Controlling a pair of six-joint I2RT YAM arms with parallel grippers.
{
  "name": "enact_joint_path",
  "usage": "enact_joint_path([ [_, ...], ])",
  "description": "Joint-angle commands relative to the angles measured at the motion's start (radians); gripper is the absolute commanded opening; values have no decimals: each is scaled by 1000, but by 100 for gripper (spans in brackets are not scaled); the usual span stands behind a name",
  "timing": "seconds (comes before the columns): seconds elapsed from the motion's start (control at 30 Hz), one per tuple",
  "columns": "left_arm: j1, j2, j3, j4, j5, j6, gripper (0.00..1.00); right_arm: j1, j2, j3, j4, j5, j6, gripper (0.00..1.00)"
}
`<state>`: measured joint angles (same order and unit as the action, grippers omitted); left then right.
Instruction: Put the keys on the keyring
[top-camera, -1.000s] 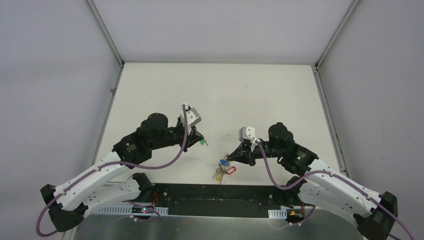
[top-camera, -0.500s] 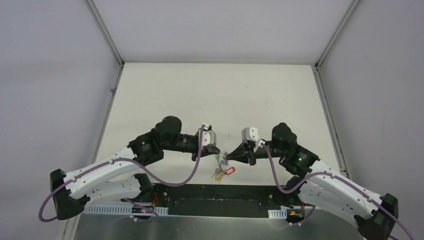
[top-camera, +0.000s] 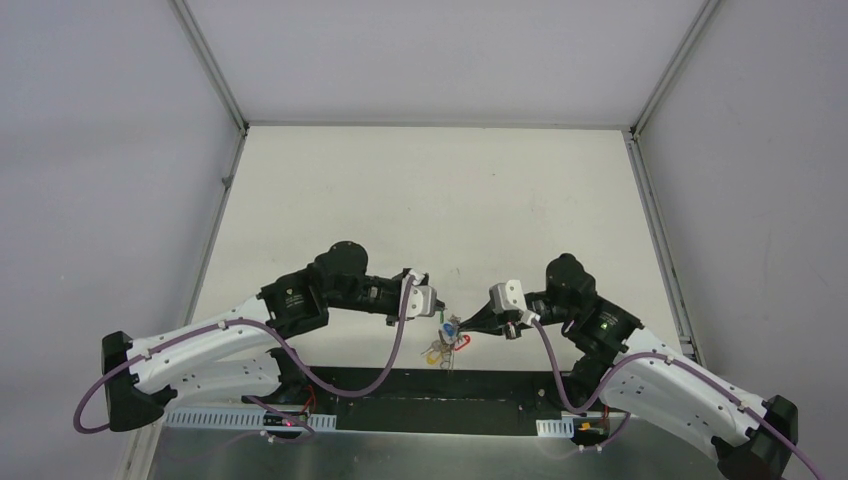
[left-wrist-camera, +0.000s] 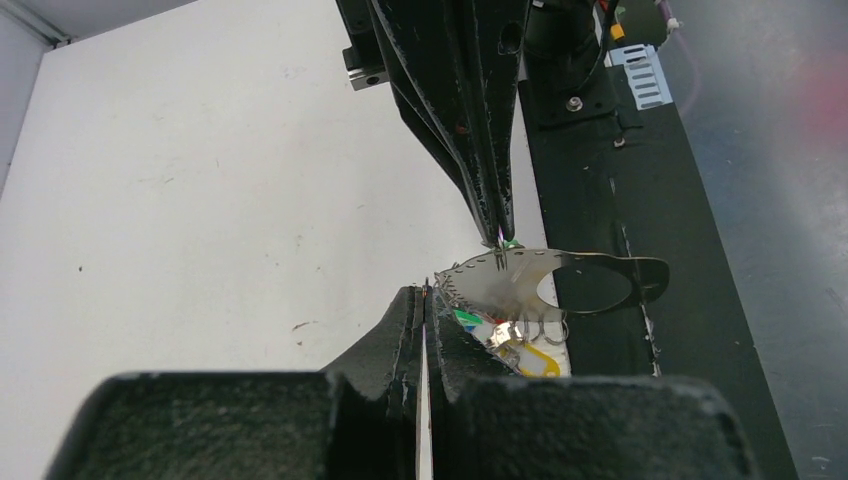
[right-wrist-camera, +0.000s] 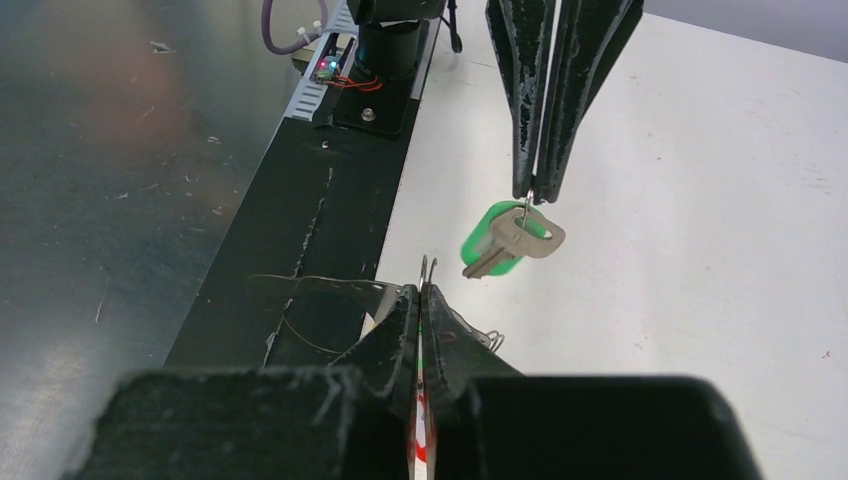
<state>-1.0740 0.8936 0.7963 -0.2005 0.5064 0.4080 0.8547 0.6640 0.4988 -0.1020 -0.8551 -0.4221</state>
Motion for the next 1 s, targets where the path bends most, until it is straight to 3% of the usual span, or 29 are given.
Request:
enact_joint_path([
  [0.0,-32,-14,-3,43,-61,71,0,2,0,38,23,-67,-64,0],
  [0.53,-177,64,3,19,-252,158,0,3,20,69,15,-45,-4,0],
  [0.97,-229,50,-2,8,-247,194,0,3,29,78,13,-14,30,0],
])
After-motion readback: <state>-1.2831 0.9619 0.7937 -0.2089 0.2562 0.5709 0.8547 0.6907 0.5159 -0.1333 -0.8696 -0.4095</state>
